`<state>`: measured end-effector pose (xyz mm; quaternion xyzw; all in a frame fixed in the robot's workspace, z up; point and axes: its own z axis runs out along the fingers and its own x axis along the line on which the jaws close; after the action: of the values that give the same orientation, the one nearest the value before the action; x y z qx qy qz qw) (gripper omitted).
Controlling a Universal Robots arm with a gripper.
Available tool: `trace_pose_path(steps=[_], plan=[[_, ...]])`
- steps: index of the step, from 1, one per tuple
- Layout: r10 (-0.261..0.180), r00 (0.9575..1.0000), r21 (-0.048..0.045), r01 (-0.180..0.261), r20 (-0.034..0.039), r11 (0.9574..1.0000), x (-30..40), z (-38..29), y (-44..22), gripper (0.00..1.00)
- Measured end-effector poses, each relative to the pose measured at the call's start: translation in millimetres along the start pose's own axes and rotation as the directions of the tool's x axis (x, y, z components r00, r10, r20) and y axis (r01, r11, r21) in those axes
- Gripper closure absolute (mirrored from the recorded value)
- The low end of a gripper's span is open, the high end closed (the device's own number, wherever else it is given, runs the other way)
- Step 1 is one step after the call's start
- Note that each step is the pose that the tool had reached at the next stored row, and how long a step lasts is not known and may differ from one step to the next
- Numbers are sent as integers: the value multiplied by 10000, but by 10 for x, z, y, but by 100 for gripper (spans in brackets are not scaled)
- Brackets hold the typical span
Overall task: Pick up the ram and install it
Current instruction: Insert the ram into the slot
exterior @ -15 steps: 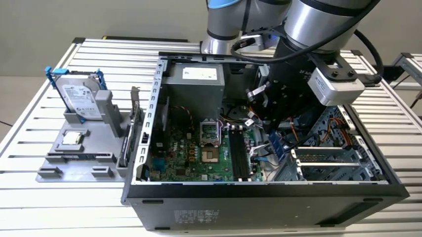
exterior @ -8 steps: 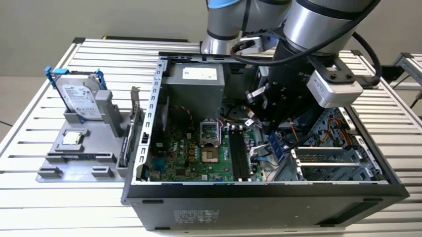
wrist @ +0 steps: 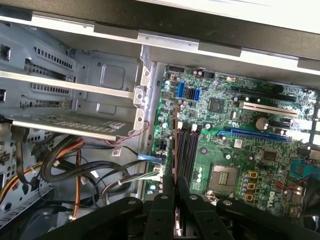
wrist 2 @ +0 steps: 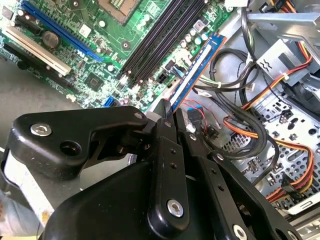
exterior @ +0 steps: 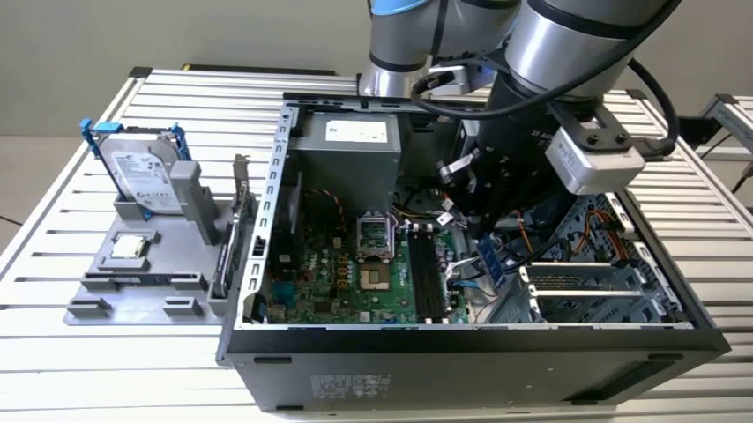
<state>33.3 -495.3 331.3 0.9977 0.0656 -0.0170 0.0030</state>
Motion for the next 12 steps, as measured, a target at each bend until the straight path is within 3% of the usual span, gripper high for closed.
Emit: trace_pose_path(steps=[12], plan=[[105,9999,33,-105,3,9999,2,43,0,100]])
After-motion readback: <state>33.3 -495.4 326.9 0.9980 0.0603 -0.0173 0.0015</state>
